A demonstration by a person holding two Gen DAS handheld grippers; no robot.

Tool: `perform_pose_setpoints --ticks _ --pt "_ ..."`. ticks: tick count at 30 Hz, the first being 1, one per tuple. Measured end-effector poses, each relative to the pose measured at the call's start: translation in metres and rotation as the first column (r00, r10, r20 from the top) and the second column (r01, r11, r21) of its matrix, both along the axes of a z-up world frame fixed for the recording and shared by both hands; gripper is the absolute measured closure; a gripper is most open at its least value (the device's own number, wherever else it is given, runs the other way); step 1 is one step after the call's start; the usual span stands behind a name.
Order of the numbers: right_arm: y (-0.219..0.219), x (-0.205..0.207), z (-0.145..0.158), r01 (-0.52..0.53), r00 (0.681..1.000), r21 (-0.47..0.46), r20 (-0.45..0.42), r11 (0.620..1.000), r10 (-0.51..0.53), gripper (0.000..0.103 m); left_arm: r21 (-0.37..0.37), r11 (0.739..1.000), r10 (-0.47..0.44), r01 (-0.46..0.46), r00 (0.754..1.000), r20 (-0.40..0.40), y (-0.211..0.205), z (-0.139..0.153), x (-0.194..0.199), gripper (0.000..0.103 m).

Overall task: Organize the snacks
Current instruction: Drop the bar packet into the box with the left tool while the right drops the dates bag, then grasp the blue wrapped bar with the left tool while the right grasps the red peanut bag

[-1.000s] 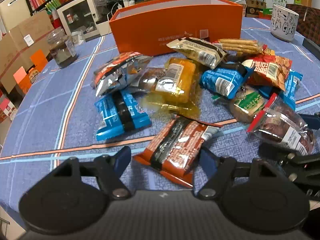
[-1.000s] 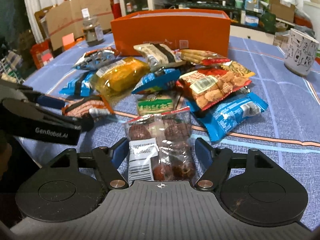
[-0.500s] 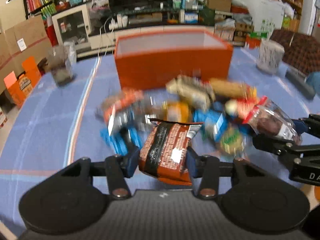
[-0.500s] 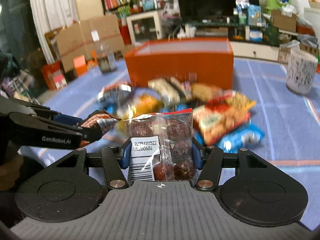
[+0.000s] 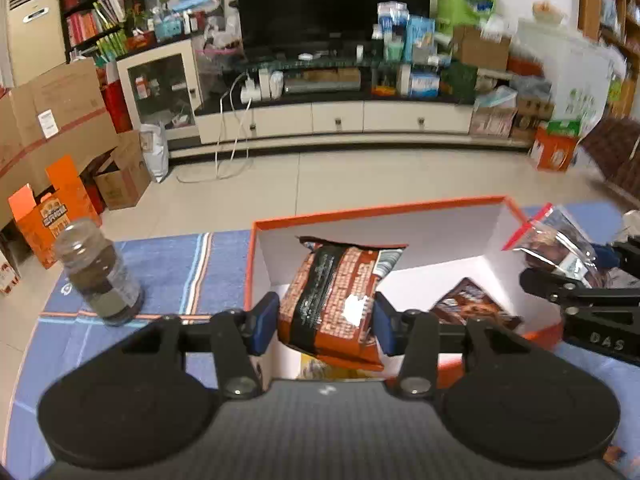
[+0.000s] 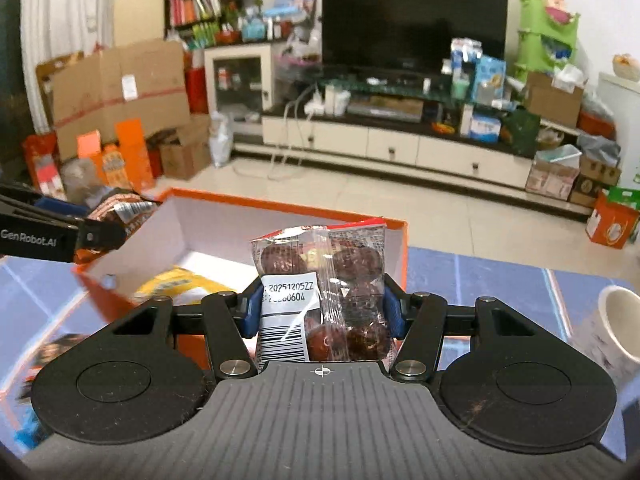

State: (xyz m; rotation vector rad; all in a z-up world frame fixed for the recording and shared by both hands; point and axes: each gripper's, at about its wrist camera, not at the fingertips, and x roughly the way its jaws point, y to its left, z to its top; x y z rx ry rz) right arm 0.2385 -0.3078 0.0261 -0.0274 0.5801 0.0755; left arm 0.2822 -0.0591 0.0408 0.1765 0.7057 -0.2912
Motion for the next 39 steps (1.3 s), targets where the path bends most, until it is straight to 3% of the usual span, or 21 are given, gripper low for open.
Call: perform_pose_setpoints --ticks 3,5,6,10,12,16,23,27,30,33,39 --pt "0.005 0.031 -0.02 -0.02 0.999 0.0 -0.049 1.0 0.02 0.055 0.035 0.999 -0.003 0.004 1.0 -0.013 -0.01 -0.018 0.016 0.045" --pt "0.007 0.041 -0.028 -0.024 0.998 0.011 -0.062 1.0 0.025 0.047 0.046 0.999 -0.007 0.007 1.0 0.002 -0.013 -0.023 0.019 0.023" --pt "0.009 0.042 -0.03 -0.026 0.998 0.011 -0.057 1.0 0.026 0.044 0.045 0.999 -0.004 0.004 1.0 0.01 -0.011 -0.024 0.017 0.02" --pt "0.009 0.02 -0.019 -0.034 0.999 0.026 0.003 0.999 0.034 0.038 -0.003 1.0 0.01 -0.01 0.999 0.031 0.007 -0.014 -0.004 0.019" --pt "0.006 -0.008 -0.009 -0.03 0.998 0.039 0.051 0.999 0.028 0.027 -0.032 0.999 0.015 -0.014 0.999 0.044 0.019 -0.008 -0.024 0.018" --pt "0.004 -0.079 -0.002 -0.022 0.995 0.085 0.102 0.996 0.013 0.021 -0.063 0.998 0.007 -0.004 0.999 0.048 0.038 -0.007 -0.076 0.018" --pt "0.003 -0.193 -0.053 0.034 0.999 0.19 0.01 0.981 -0.037 0.019 -0.024 1.0 -0.013 0.012 1.0 -0.023 0.046 -0.045 -0.174 0.018" --pt "-0.009 -0.212 -0.075 0.08 0.995 0.192 -0.067 0.978 -0.068 0.019 -0.049 0.998 -0.052 0.048 0.994 -0.094 0.034 -0.064 -0.211 0.018" --pt "-0.023 -0.218 -0.085 0.116 0.992 0.158 -0.077 0.981 -0.105 0.019 -0.055 0.995 -0.092 0.085 0.987 -0.13 0.014 -0.071 -0.216 0.018" --pt "-0.034 -0.216 -0.093 0.127 0.99 0.181 -0.091 0.975 -0.112 0.019 -0.058 0.993 -0.11 0.104 0.987 -0.12 -0.005 -0.067 -0.206 0.018" --pt "-0.03 -0.189 -0.104 0.056 0.998 0.126 -0.04 0.99 -0.052 0.015 -0.098 0.992 -0.094 0.078 0.982 -0.166 -0.023 -0.07 -0.163 0.018"
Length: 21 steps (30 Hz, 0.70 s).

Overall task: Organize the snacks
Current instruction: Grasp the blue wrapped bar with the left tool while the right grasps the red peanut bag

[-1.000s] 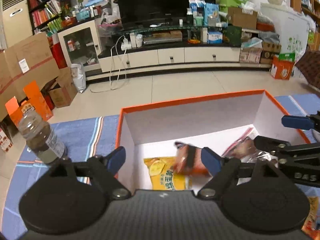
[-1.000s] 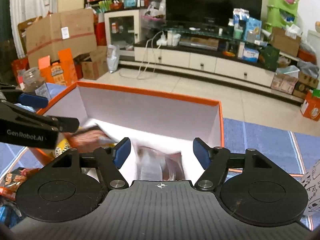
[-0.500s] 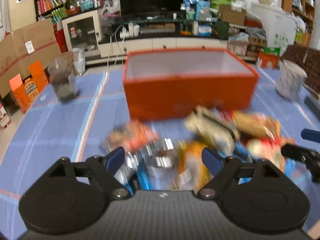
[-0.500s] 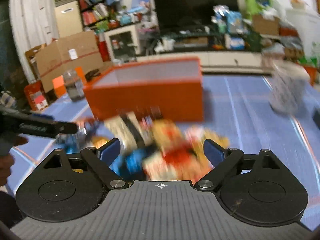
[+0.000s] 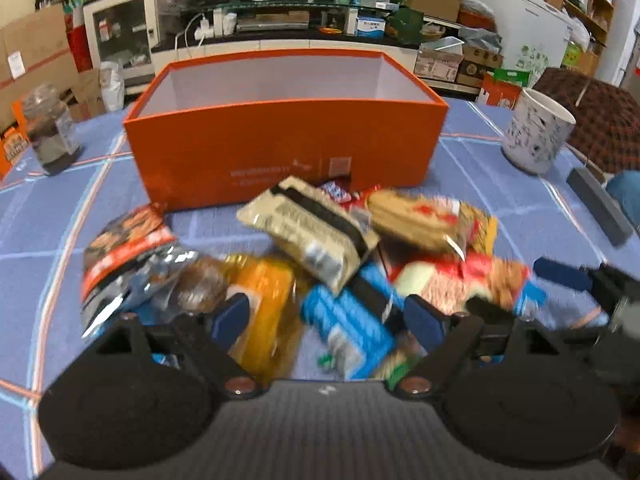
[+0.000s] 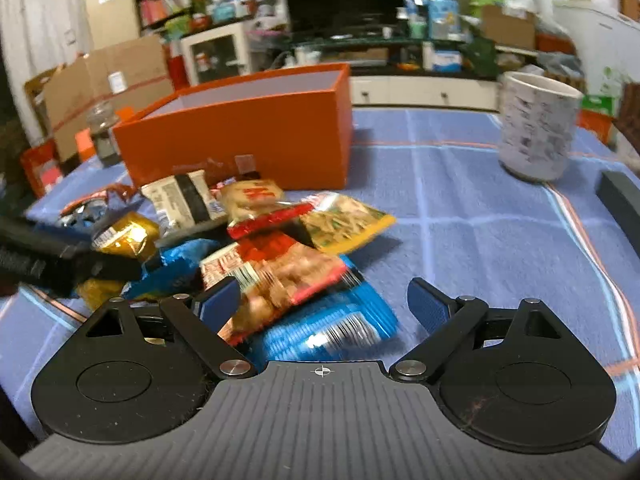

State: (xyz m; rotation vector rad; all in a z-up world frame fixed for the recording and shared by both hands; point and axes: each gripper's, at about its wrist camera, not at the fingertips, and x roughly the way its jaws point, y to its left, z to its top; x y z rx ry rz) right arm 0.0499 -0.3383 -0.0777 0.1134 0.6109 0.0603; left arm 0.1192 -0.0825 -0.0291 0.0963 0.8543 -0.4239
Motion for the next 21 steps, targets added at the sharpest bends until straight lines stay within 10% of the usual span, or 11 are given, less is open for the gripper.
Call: perform_pose_setpoints --ticks 4,10,21 --pt "0.014 0.02 0.001 -0.049 0.998 -0.048 0.028 0.998 0.051 0.014 0.009 1.0 -0.018 0.018 1.0 -0.013 -0.009 -0.007 0.016 0.023" --pt "0.022 0.02 0.001 -0.124 0.992 -0.003 -0.005 0.992 0.124 0.041 0.078 0.993 -0.096 0.092 0.995 0.042 -0.016 -0.012 0.0 0.039" --pt "0.069 -0.022 0.002 -0.233 0.972 -0.129 -0.06 0.964 0.227 0.042 0.037 0.996 -0.081 0.083 0.996 -0.047 0.019 -0.023 -0.038 0.045"
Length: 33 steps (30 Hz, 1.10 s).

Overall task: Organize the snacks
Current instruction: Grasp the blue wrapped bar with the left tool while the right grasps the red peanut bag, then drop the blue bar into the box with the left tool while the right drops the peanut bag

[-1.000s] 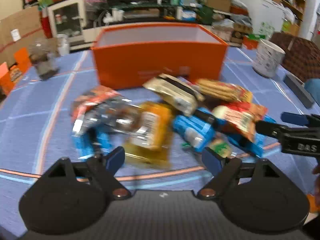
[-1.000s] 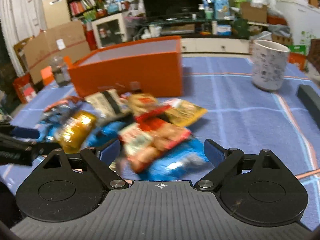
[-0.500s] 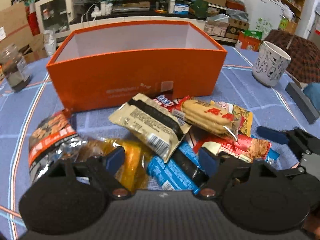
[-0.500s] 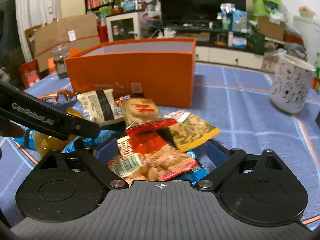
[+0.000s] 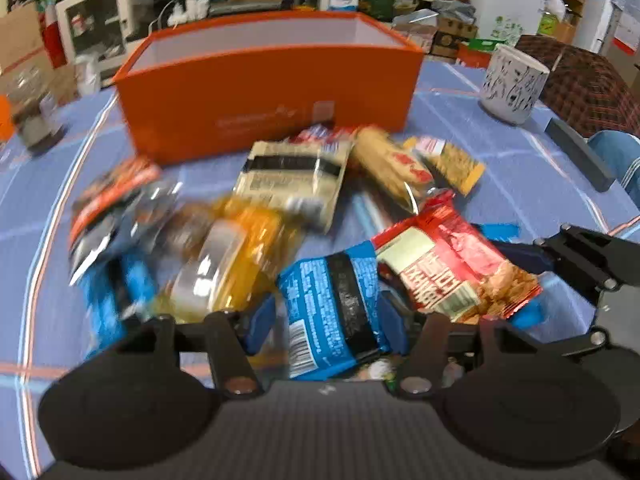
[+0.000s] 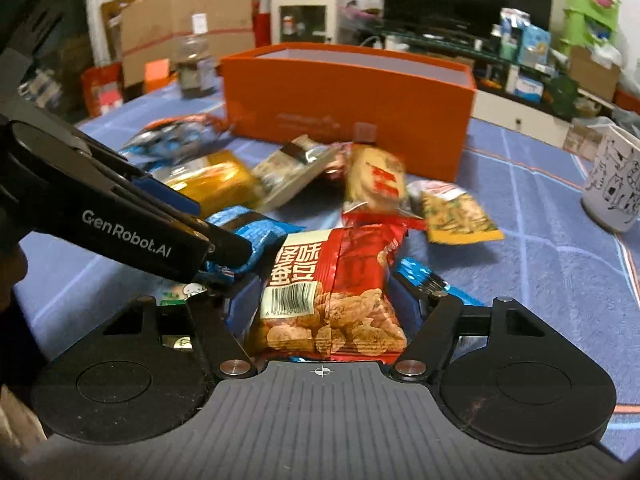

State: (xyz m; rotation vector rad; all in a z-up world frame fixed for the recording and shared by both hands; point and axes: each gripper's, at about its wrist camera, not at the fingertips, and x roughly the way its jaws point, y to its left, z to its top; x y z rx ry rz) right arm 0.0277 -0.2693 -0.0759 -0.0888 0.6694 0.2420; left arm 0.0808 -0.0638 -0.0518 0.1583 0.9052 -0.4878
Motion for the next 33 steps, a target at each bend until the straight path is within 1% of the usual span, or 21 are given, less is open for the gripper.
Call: perform_pose_setpoints --ticks 2,5,7,9,12,13,14,15,16,18,21,22,23,26,28,29,30,31,32,33 --pt "0.005 -0.007 0.001 -0.02 1.0 0.019 -0.01 1.0 0.02 0.041 0.005 1.0 0.007 -0.007 1.0 -0.009 0.01 -0.003 -0.008 0.043" --pt "0.01 -0.013 0.001 -0.04 0.999 0.026 -0.023 0.999 0.041 0.041 0.022 0.999 0.03 -0.03 0.999 0.01 0.022 -0.001 -0.016 0.037" --pt "0.012 -0.014 0.0 -0.029 0.999 0.023 -0.026 0.999 0.03 0.041 0.015 0.999 0.05 -0.05 0.998 0.031 0.026 0.004 -0.018 0.036" --pt "0.011 -0.012 -0.001 -0.014 1.0 0.023 -0.024 1.0 0.014 0.041 0.007 0.999 0.046 -0.046 0.998 0.044 0.022 0.008 -0.016 0.029" --pt "0.017 -0.008 -0.004 -0.01 1.0 0.013 -0.028 1.0 0.01 0.039 0.062 0.996 0.053 -0.057 0.997 0.059 0.011 0.005 -0.013 0.027" --pt "0.021 -0.007 -0.006 -0.015 1.0 -0.007 -0.025 1.0 0.015 0.04 0.065 0.996 0.056 -0.059 0.997 0.053 0.011 0.002 -0.013 0.028" --pt "0.025 -0.006 -0.009 -0.02 0.999 -0.028 -0.029 0.999 0.019 0.04 0.064 0.996 0.057 -0.059 0.998 0.039 0.01 -0.002 -0.012 0.034" --pt "0.026 -0.005 -0.011 -0.025 0.999 -0.036 -0.026 0.999 0.024 0.041 0.064 0.996 0.059 -0.06 0.998 0.019 0.012 -0.006 -0.011 0.037" --pt "0.023 -0.004 -0.012 -0.023 0.999 -0.026 -0.024 0.999 0.022 0.042 0.055 0.996 0.068 -0.068 0.998 0.008 0.015 -0.009 -0.01 0.037" --pt "0.012 -0.002 -0.011 -0.002 0.999 0.011 -0.044 1.0 0.003 0.046 0.02 0.996 0.084 -0.084 0.996 -0.019 0.021 -0.01 -0.007 0.04" --pt "-0.009 -0.001 -0.011 0.083 0.995 0.027 -0.056 0.996 -0.082 0.045 0.029 0.994 0.106 -0.105 0.994 -0.022 0.027 -0.008 -0.005 0.04" --pt "-0.013 -0.001 -0.011 0.092 0.994 0.034 -0.061 0.995 -0.09 0.045 0.033 0.993 0.112 -0.111 0.993 -0.022 0.028 -0.007 -0.005 0.038" --pt "-0.016 -0.001 -0.01 0.096 0.993 0.048 -0.066 0.994 -0.093 0.043 0.037 0.992 0.119 -0.118 0.993 -0.023 0.029 -0.007 -0.005 0.034" --pt "-0.014 0.0 -0.01 0.102 0.993 0.082 -0.072 0.991 -0.096 0.031 0.051 0.991 0.123 -0.122 0.992 -0.007 0.024 -0.007 -0.007 0.031" --pt "-0.009 0.003 -0.009 0.099 0.993 0.078 -0.069 0.992 -0.094 0.029 0.066 0.991 0.116 -0.116 0.993 0.0 0.018 -0.008 -0.009 0.034" --pt "-0.008 0.005 -0.01 0.107 0.992 0.064 -0.078 0.992 -0.102 0.029 0.084 0.989 0.12 -0.12 0.993 0.009 0.017 -0.01 -0.01 0.033" --pt "-0.008 0.007 -0.012 0.111 0.991 0.057 -0.084 0.992 -0.106 0.029 0.093 0.989 0.119 -0.118 0.993 0.002 0.016 -0.013 -0.009 0.034" --pt "-0.007 0.006 -0.013 0.115 0.991 0.041 -0.073 0.993 -0.111 0.029 0.083 0.989 0.123 -0.122 0.992 -0.007 0.019 -0.016 -0.008 0.035" --pt "-0.005 0.005 -0.014 0.113 0.992 0.013 -0.065 0.994 -0.112 0.033 0.069 0.99 0.122 -0.122 0.992 -0.002 0.022 -0.017 -0.008 0.045" --pt "-0.005 0.003 -0.014 0.108 0.993 0.005 -0.056 0.994 -0.108 0.042 0.06 0.991 0.123 -0.123 0.992 -0.002 0.025 -0.016 -0.007 0.051"
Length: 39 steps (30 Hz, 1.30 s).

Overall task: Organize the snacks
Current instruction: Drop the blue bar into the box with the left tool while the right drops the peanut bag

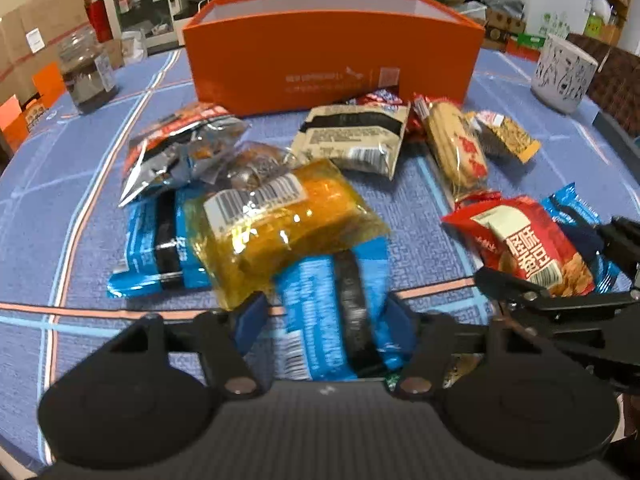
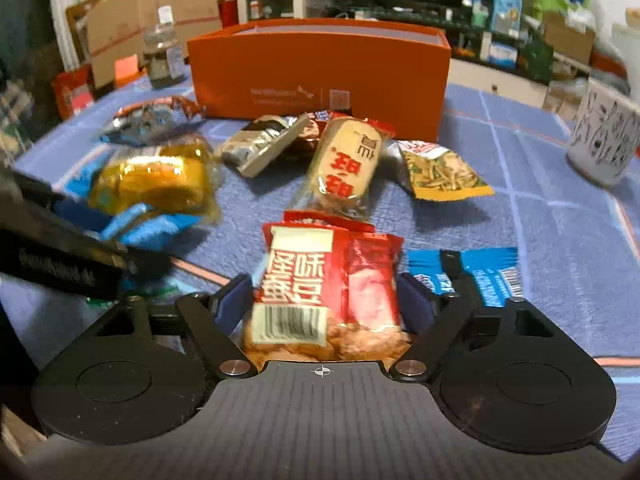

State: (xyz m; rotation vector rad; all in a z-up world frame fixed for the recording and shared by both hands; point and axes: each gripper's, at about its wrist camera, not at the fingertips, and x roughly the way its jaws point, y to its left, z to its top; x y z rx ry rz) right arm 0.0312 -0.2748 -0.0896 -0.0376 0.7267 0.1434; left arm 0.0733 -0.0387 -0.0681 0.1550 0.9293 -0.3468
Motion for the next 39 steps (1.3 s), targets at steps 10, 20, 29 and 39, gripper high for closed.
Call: perform_pose_setpoints --ticks 10,20,29,39 --pt "-0.012 -0.012 0.06 -0.042 0.988 0.172 0.152 0.984 0.016 0.059 -0.177 0.983 -0.033 0.047 0.996 0.083 0.028 0.064 0.003 0.056" --pt "-0.032 0.12 0.126 0.025 0.963 0.103 0.264 0.994 -0.051 0.059 -0.154 0.988 0.017 0.02 0.972 0.235 -0.005 0.123 0.154 0.056" --pt "-0.022 0.249 0.087 0.023 0.992 0.011 0.125 1.0 -0.024 0.057 -0.077 0.997 0.039 -0.026 0.984 0.176 -0.028 0.089 0.245 0.041" --pt "-0.016 0.256 0.07 -0.002 0.998 0.029 0.067 1.0 0.0 0.05 -0.048 0.999 0.024 -0.019 0.994 0.103 -0.026 0.055 0.247 0.035"
